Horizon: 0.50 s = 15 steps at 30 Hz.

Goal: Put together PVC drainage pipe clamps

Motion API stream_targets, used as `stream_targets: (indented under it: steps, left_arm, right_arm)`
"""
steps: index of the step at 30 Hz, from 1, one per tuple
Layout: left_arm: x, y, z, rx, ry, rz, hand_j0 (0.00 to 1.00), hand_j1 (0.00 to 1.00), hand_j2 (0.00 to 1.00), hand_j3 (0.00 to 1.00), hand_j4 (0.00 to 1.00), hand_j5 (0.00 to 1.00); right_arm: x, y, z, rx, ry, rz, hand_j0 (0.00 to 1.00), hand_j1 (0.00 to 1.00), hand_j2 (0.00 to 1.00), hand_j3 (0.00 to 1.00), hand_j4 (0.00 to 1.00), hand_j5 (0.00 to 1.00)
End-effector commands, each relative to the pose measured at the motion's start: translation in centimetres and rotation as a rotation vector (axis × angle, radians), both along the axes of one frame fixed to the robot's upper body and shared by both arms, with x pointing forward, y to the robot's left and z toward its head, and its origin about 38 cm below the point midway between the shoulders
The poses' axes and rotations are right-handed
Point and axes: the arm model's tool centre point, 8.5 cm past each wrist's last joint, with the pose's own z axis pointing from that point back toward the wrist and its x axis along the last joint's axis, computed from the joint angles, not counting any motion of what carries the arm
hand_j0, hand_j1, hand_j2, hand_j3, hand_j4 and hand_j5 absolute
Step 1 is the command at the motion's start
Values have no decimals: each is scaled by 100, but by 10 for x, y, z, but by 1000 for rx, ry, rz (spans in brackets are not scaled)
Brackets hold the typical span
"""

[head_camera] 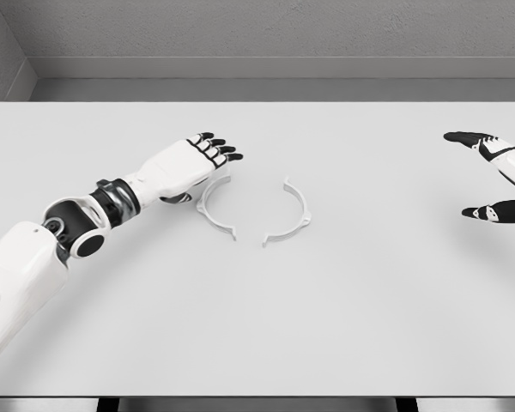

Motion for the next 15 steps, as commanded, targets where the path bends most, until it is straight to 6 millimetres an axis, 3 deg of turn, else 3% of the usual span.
stream_targets:
  steps: [1, 15]
  left_arm:
    - [-1, -3, -1, -6, 4, -6, 100, 100, 100, 100, 100, 100]
    - [-2, -10, -3, -3, 15, -20, 100, 100, 100, 100, 100, 100]
  right_arm:
    - [0, 0, 1, 8, -2, -1, 100, 100, 100, 100, 100, 100]
    - [0, 0, 1, 7, -2, 2, 100, 100, 100, 100, 100, 100]
